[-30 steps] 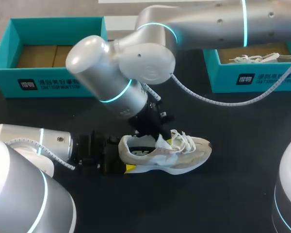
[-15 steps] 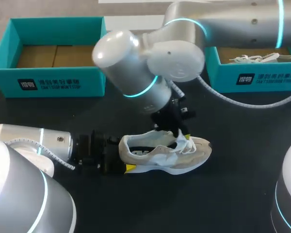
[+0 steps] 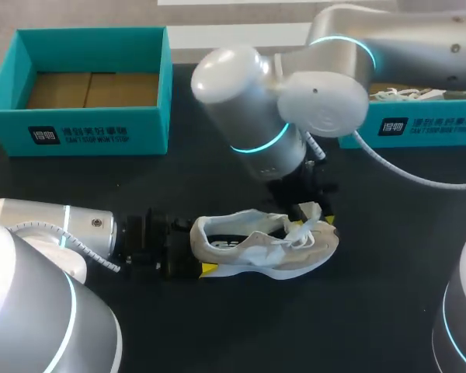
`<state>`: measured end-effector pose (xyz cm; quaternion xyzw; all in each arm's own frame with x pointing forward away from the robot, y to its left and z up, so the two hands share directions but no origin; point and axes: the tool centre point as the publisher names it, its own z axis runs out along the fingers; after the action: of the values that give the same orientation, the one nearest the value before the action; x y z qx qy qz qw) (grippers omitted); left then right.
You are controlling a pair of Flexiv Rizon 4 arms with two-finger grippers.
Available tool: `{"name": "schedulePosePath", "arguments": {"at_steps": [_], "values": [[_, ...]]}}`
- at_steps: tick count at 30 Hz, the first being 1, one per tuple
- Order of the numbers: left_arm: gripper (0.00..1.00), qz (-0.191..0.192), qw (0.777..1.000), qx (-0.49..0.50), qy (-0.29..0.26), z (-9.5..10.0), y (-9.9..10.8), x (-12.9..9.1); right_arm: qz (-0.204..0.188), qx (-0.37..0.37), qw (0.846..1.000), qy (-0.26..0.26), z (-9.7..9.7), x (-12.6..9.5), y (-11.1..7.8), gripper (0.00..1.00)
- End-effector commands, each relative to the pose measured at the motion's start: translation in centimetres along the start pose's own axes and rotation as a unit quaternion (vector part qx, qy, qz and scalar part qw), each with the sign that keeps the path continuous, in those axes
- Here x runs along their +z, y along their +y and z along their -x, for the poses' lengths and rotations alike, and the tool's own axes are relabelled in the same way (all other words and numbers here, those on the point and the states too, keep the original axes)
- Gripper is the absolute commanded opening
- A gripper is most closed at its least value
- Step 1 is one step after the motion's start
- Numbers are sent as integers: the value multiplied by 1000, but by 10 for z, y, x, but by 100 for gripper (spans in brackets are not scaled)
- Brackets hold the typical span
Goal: Take the shoe out of the shoebox, open the shoe tongue, remove and reinsert the insole, then place the shoe into the shoebox
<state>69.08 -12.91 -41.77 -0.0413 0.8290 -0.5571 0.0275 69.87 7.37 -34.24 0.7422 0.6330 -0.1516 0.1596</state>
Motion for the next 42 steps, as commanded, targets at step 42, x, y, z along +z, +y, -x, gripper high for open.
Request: {"name": "schedulePosePath", "arguments": {"at_steps": [42], "values": [[0, 2, 1000, 0, -1, -2, 2, 1, 119, -40, 992, 17, 10, -69, 18, 85]]}}
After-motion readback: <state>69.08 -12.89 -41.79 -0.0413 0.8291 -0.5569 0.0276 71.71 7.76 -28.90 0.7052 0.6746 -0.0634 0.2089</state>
